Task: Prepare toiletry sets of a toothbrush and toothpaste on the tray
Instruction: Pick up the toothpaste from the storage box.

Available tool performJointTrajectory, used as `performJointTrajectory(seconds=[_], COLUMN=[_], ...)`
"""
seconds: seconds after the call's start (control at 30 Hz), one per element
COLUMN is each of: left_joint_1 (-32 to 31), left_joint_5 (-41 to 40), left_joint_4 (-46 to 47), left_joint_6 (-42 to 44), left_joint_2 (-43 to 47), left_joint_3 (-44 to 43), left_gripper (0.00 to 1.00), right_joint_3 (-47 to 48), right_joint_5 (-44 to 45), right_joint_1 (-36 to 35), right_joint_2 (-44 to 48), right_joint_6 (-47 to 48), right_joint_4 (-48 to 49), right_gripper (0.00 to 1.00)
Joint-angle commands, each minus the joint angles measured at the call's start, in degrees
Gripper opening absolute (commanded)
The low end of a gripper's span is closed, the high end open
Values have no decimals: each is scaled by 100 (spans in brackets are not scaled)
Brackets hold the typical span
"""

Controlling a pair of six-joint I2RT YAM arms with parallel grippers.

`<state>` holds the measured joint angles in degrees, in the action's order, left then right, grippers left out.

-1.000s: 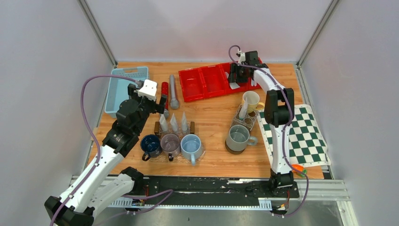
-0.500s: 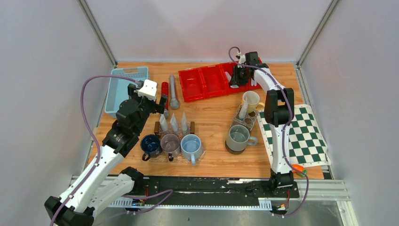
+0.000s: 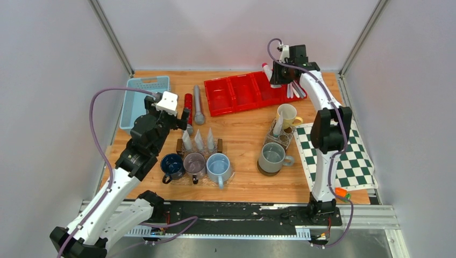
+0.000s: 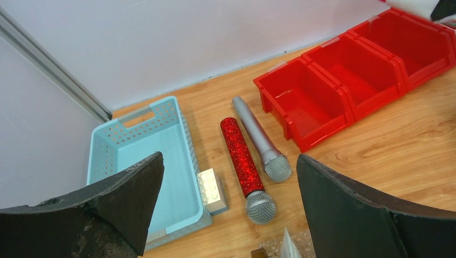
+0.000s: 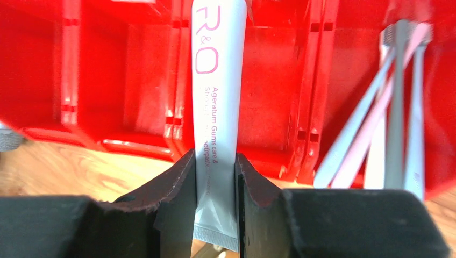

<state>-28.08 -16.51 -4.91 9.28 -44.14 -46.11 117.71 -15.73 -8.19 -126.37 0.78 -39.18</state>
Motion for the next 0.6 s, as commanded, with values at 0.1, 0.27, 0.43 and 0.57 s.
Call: performJointTrajectory(seconds=[0.1,0.27,0.43,0.57], left_joint_1=[22,24,22,21], left_joint_5=[180,510,917,1287], left_joint_4=[170,158,217,233], left_joint_6=[-216,-800,-1385,-1835], left_joint_2=[126,30,-88,-193], left_joint_3=[-48,-214,-367,-511], left_gripper=[100,100,100,100], right_joint_3=[-591,-1209,-1843,-2306], right_joint_5=[-61,-244,-316,-405], right_joint_1=[-141,-453,-916,-1370], right_joint_2=[1420,2207,2953,3427], right_joint_6=[88,52,140,330], right_joint_4=[313,415,446,504], right_gripper=[14,13,12,12])
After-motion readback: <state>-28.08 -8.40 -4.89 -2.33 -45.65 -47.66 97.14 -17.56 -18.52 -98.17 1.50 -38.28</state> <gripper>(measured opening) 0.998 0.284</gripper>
